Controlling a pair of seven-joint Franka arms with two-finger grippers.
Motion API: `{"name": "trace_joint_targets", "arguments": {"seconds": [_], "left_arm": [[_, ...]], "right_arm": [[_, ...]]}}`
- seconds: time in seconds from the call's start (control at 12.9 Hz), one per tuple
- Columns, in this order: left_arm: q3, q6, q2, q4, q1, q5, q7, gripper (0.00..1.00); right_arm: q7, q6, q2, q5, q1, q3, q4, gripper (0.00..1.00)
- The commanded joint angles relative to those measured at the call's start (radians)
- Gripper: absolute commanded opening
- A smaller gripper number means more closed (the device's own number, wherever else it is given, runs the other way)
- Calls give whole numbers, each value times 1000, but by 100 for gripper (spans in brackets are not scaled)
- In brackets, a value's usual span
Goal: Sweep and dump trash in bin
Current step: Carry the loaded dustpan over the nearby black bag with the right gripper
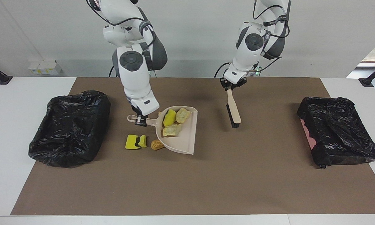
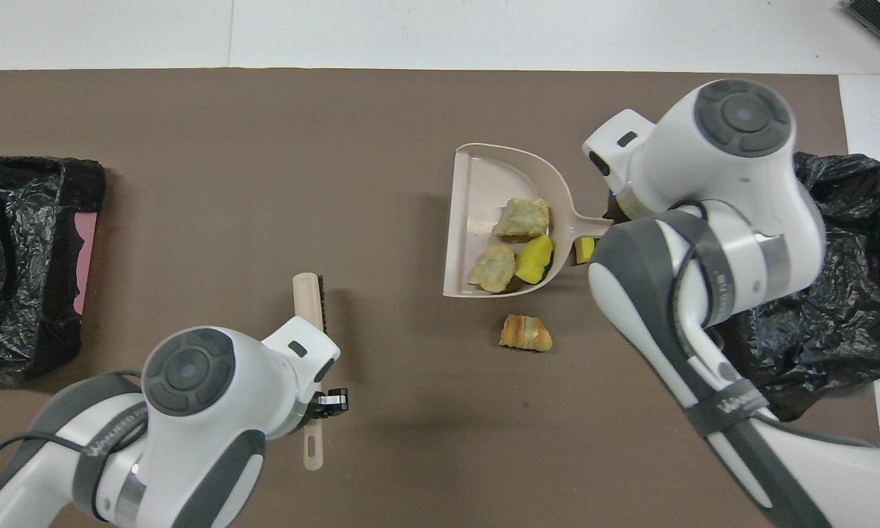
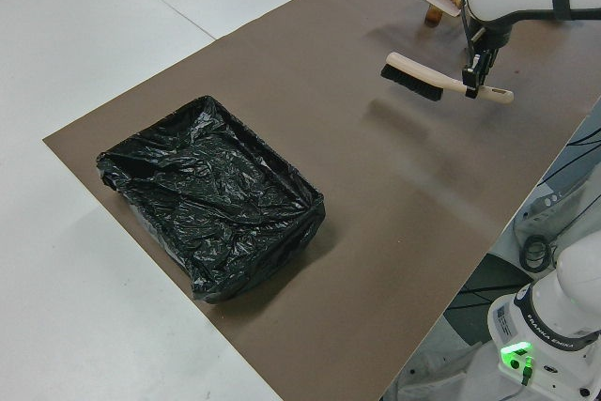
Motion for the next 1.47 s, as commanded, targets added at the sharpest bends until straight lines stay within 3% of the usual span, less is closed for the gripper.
{"name": "trace_joint_targets", "arguments": {"seconds": [0.0,0.31,0.54,0.62,0.7,0.78,0.85,0.93,1.24,1.4], "left_arm": [[7,100,-41,-105,-148,8,-141,0],[6,216,-29,-184,-309,8,-302,0],[6,227,-17,-196,-317,8,-307,4],[6,235,-14,-199,-317,8,-307,14],[6,241,-12,-199,-317,8,-307,32],[6,235,-11,-198,-317,8,-295,52],[7,231,-2,-190,-310,8,-290,86],[7,223,21,-164,-299,7,-258,100],[11,134,132,72,-155,48,-79,100],[11,96,161,211,-69,94,33,100]], "right_arm": [[-172,-20,4,23,-135,12,9,0],[-305,-17,13,-41,-286,8,31,0],[-452,-20,7,-124,-378,3,89,0],[-500,-20,-2,-145,-410,2,94,0],[-544,-18,-19,-177,-445,3,94,0],[-587,-17,-32,-226,-469,3,94,0],[-618,-15,-45,-278,-489,3,94,0],[-635,-15,-55,-333,-509,3,92,0],[-620,3,-75,-563,-559,3,69,0],[-489,14,-123,-715,-546,8,-13,0]]}}
